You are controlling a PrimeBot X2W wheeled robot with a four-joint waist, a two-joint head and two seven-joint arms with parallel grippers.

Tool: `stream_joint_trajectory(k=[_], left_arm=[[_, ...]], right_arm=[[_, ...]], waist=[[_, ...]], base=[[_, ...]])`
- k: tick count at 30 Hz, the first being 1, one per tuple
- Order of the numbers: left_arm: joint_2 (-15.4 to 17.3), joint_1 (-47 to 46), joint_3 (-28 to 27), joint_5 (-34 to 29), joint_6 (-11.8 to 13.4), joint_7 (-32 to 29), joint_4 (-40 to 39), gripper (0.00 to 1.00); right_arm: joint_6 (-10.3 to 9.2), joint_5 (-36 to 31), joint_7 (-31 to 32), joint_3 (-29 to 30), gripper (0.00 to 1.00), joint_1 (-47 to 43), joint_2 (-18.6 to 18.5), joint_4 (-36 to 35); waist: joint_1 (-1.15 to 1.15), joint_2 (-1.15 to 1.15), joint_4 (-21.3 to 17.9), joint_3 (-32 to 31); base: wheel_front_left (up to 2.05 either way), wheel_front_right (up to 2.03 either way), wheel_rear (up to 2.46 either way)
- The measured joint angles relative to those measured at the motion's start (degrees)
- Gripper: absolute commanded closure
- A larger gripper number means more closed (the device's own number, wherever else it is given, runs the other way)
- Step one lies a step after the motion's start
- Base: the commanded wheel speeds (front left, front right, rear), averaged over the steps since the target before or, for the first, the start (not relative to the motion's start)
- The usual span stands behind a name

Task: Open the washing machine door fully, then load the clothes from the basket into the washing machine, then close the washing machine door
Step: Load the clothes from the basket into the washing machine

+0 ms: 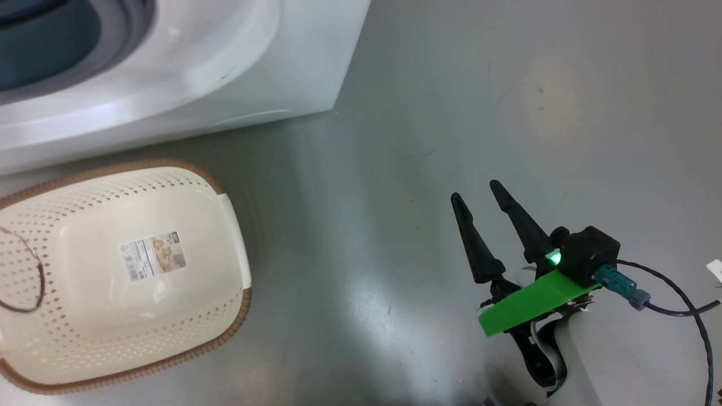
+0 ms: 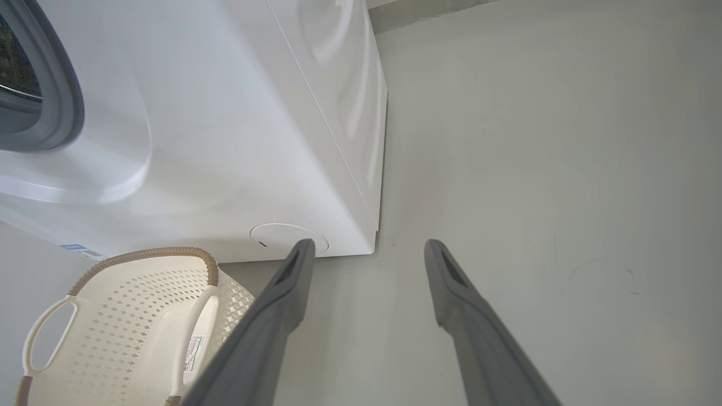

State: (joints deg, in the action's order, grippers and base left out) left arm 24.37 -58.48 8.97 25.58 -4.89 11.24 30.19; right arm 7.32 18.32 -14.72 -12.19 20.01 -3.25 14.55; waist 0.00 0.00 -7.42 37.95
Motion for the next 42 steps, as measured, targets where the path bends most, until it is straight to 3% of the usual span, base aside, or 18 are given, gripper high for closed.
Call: stream_joint_trajectory(k=[15,23,31,42], left_arm=[[0.44,-16.96,1.90,-1.24,-1.49,1.37,10.61,1.00],[2.80,-22.95,2.77,-0.67,-2.00,2.42,15.29,1.00],[4.04,-26.68,7.02,1.32,-2.42,2.96,18.00,1.00],[6.67,-30.85,13.60,8.18,-2.42,-3.63,20.29,1.00]], right_arm=[[0.01,0.52,-0.01,-1.22,0.00,1.15,0.02,-0.83],[0.00,1.60,-0.01,-2.04,0.00,1.15,0.03,-1.77],[0.00,2.23,-0.01,-3.13,0.00,1.14,0.05,-2.02],[0.01,3.03,-0.01,-4.11,0.00,1.15,0.10,-2.15]], waist=[[0.00,0.00,-2.06,4.77],[0.00,0.00,-3.13,8.04],[0.00,0.00,-4.06,10.55],[0.00,0.00,-5.15,12.07]], base=[[0.00,0.00,0.00],[0.00,0.00,0.00],[0.00,0.00,0.00],[0.00,0.00,0.00]])
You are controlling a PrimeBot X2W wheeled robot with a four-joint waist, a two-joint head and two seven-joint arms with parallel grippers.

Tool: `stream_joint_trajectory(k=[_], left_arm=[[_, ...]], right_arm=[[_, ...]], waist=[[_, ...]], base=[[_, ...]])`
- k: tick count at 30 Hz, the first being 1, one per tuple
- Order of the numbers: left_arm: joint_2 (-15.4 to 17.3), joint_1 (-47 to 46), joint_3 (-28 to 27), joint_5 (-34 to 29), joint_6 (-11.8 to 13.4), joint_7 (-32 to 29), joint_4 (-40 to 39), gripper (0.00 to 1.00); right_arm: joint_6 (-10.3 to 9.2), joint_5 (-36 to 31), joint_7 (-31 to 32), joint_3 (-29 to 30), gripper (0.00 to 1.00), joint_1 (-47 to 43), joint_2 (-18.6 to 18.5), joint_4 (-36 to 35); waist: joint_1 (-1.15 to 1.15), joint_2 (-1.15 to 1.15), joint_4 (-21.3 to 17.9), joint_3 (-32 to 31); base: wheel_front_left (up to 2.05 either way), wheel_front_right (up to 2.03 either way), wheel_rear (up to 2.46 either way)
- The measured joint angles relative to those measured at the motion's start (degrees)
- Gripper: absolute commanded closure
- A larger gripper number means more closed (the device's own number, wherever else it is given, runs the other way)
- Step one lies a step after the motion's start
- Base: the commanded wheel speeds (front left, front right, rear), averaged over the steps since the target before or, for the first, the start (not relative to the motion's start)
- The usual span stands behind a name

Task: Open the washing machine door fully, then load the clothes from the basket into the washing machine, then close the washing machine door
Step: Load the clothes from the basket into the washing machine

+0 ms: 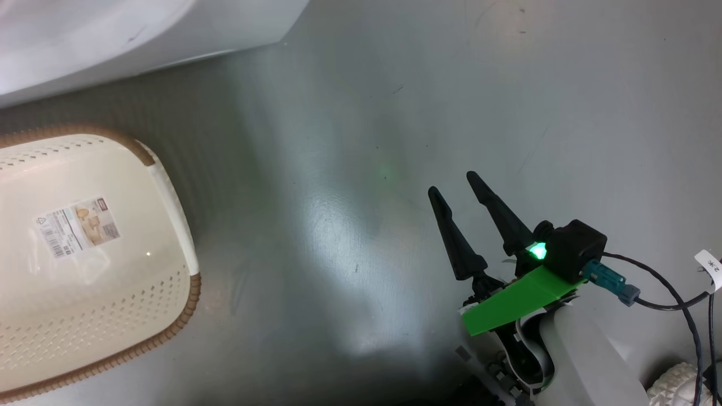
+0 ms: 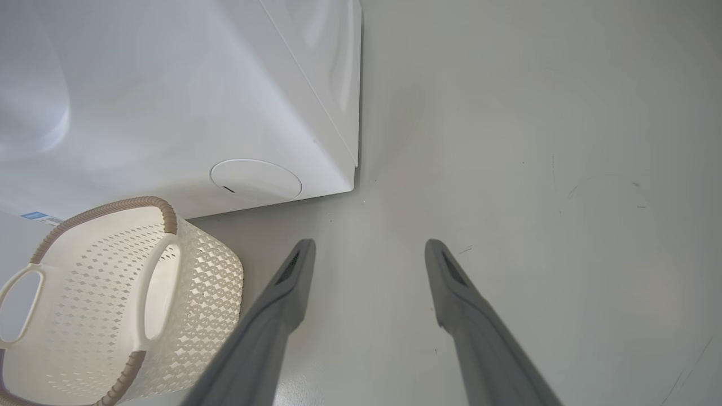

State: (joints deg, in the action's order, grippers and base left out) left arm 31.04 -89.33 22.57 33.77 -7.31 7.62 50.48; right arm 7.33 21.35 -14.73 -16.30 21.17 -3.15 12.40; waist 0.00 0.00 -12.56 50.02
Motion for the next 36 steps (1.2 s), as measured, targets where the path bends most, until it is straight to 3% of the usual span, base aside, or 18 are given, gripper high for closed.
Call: stream_joint_trajectory(k=[4,5,6,18,36], left_arm=[[1.10,-0.45,1.87,1.09,0.00,1.58,-0.02,1.00],[1.40,-0.51,2.20,1.19,0.00,1.89,0.07,0.68],[1.67,-0.62,2.87,1.20,0.00,2.03,0.26,0.00],[-0.97,-1.07,6.08,1.51,-0.01,-0.90,6.75,0.00],[-5.55,14.05,5.93,4.14,0.00,6.67,6.90,0.00]], right_arm=[[0.00,0.00,0.00,-0.13,0.00,0.04,0.00,0.03],[-0.01,0.01,0.00,-0.14,0.00,0.08,0.01,0.04],[-0.01,0.01,0.00,-0.14,0.00,0.20,0.00,0.10],[-0.01,-0.03,0.00,1.05,0.00,1.35,-0.01,0.58],[-0.01,-1.97,0.00,4.27,0.00,1.31,-0.04,3.31]], waist=[[0.00,0.00,-0.09,-0.11],[0.00,0.00,-0.09,-0.12],[0.00,0.00,-0.09,-0.13],[0.00,0.00,1.38,-1.80],[0.00,0.00,4.78,-10.57]], base=[[0.00,0.00,0.00],[0.00,0.00,0.00],[0.00,0.00,0.00],[0.00,0.00,0.00],[0.00,0.00,0.00]])
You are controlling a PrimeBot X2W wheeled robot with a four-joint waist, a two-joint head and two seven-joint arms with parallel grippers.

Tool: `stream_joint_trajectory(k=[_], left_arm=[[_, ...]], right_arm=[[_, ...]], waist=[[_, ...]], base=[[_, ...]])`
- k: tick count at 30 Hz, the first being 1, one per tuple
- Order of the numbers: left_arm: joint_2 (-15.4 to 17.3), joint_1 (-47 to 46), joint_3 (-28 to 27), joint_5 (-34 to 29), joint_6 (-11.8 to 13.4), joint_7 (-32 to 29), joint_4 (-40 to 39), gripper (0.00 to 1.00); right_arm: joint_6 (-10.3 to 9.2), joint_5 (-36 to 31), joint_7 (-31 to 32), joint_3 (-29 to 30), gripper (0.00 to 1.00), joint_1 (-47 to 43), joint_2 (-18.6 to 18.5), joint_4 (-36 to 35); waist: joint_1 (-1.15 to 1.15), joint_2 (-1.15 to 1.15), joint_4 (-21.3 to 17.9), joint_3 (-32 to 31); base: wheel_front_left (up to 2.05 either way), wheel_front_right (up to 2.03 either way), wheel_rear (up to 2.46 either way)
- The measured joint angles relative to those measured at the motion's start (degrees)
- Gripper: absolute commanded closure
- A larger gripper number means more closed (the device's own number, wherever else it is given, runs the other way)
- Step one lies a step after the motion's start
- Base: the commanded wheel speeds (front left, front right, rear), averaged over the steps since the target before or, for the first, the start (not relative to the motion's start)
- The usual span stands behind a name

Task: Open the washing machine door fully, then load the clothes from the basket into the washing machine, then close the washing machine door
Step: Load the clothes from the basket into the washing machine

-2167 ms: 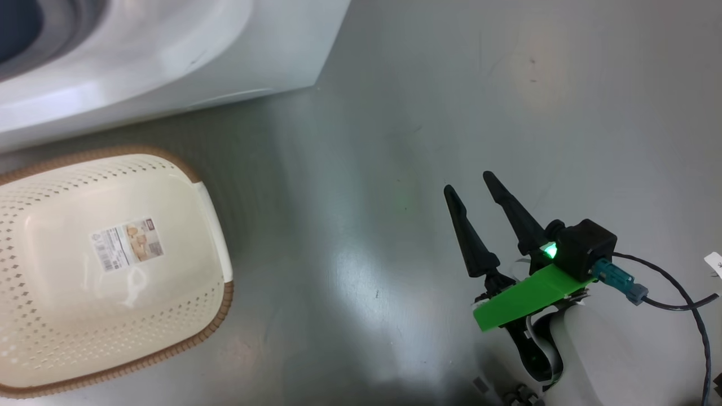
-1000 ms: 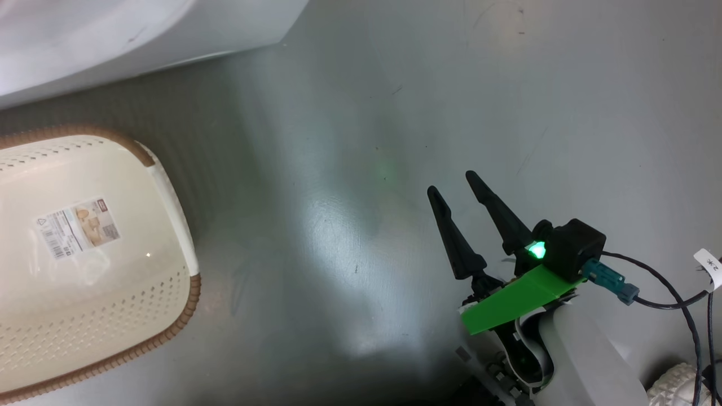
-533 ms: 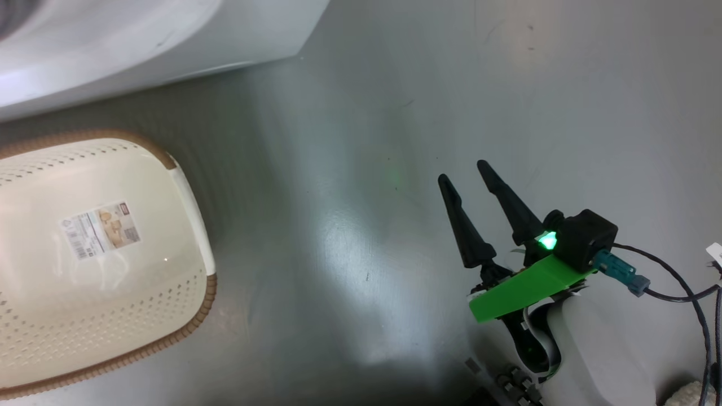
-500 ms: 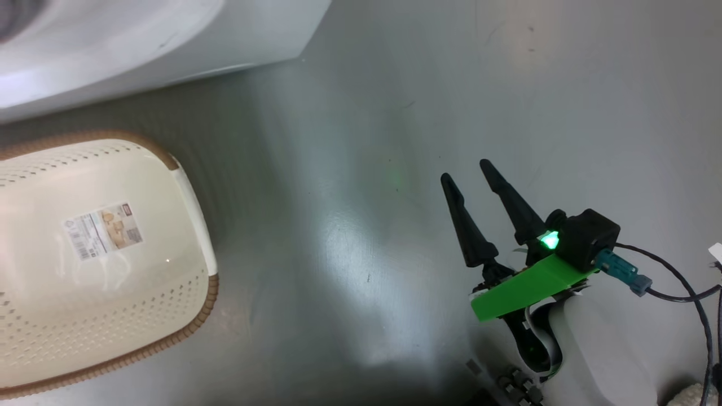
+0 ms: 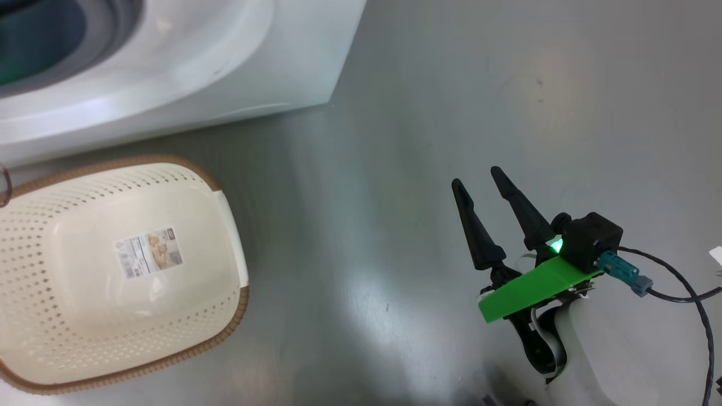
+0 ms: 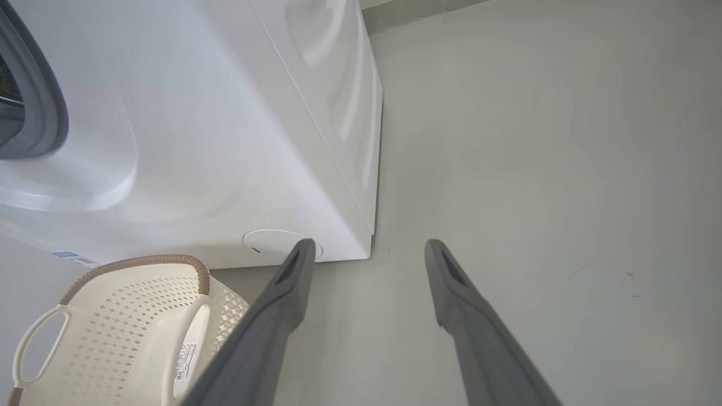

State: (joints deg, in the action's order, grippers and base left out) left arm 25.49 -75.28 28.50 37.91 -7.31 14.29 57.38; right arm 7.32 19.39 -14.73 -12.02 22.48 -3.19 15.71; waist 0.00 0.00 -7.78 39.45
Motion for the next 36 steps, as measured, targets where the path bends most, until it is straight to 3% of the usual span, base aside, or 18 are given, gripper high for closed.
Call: stream_joint_trajectory(k=[12,21,27,36], left_arm=[[-0.40,16.09,-7.89,-1.12,2.19,0.42,-14.77,0.00],[-2.94,30.39,-14.43,-5.00,4.12,0.42,-27.88,0.00],[-5.48,42.09,-19.96,-8.96,4.63,0.42,-36.94,0.00],[-11.99,58.66,-28.49,-15.89,5.02,0.43,-47.91,0.00]], right_arm=[[0.00,-1.19,0.00,1.60,0.00,-2.09,-0.01,2.30],[0.01,-1.19,0.01,1.54,0.00,-2.89,-0.01,3.47],[0.01,-1.27,0.01,1.74,0.00,-5.26,-0.01,4.27],[0.00,-2.20,0.01,3.38,0.00,-7.83,0.00,3.70]], waist=[[0.00,0.00,1.31,-7.57],[0.00,0.00,2.11,-12.68],[0.00,0.00,2.38,-16.97],[0.00,0.00,2.31,-23.34]], base=[[0.00,0.00,0.00],[0.00,0.00,0.00],[0.00,0.00,0.00],[0.00,0.00,0.00]])
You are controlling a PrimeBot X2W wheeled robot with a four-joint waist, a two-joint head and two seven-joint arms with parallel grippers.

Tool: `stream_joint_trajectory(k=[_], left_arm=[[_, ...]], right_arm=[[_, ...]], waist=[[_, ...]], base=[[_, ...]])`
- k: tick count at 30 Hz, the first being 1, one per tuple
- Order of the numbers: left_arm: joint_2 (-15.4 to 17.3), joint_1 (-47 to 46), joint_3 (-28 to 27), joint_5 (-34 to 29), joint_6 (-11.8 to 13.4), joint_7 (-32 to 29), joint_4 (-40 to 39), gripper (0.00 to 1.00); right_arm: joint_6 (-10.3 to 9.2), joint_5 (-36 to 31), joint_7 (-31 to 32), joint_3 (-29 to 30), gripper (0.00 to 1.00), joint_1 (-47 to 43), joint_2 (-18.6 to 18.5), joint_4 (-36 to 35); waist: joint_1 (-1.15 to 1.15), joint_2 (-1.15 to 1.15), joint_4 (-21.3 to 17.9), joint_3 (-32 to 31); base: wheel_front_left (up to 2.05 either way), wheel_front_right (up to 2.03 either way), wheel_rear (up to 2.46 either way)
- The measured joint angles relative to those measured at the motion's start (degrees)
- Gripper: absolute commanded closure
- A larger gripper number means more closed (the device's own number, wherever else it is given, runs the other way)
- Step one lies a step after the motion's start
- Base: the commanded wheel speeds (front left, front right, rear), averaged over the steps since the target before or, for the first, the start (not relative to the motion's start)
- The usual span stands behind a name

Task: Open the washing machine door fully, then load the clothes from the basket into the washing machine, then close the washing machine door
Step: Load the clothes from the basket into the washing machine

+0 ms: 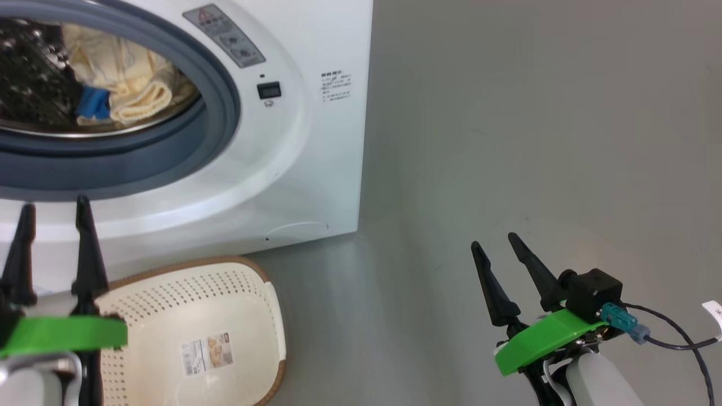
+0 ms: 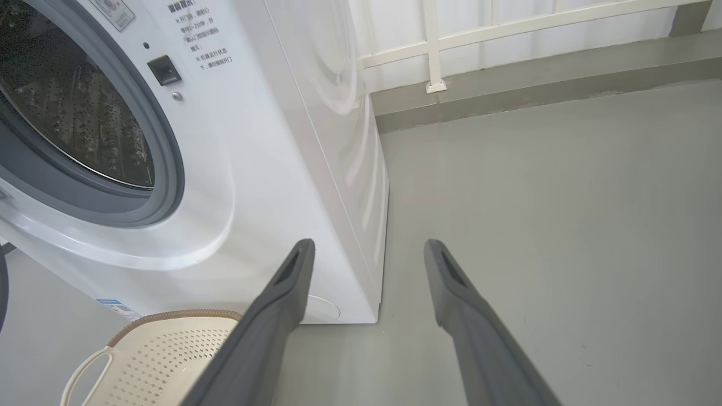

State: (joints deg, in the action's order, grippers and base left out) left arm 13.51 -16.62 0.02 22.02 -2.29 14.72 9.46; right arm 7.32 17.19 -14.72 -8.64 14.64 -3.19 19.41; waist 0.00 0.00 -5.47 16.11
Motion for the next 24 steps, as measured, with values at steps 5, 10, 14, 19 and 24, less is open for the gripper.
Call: stream_joint_trajectory(k=[5,10,14,19,24], left_arm=[[-2.65,7.24,-3.49,-4.11,-0.57,-0.01,-2.65,0.00],[-6.06,13.94,-6.44,-7.59,-1.09,-0.01,-4.89,0.00],[-8.12,17.74,-7.72,-9.02,-1.81,-0.01,-5.31,0.00],[-9.71,21.26,-9.17,-10.37,-2.02,-0.01,-5.45,0.00],[-10.53,23.99,-10.13,-11.26,-2.04,-0.01,-5.68,0.00]], right_arm=[[0.01,-0.55,0.00,-0.05,0.00,-0.78,0.01,-0.13],[0.00,-1.04,0.00,-0.15,0.00,-1.94,0.01,0.02],[0.00,-1.44,0.00,-0.05,0.00,-1.97,0.01,0.20],[0.00,-1.57,0.00,0.03,0.00,-1.99,0.01,0.35],[0.01,-2.45,0.00,0.02,0.00,-2.14,0.01,0.36]], waist=[[0.00,0.00,-0.27,-2.84],[0.00,0.00,-0.54,-5.69],[0.00,0.00,-0.52,-7.33],[0.00,0.00,-0.17,-9.00],[0.00,0.00,0.17,-10.30]], base=[[0.00,0.00,0.00],[0.00,0.00,0.00],[0.00,0.00,0.00],[0.00,0.00,0.00],[0.00,0.00,0.00]])
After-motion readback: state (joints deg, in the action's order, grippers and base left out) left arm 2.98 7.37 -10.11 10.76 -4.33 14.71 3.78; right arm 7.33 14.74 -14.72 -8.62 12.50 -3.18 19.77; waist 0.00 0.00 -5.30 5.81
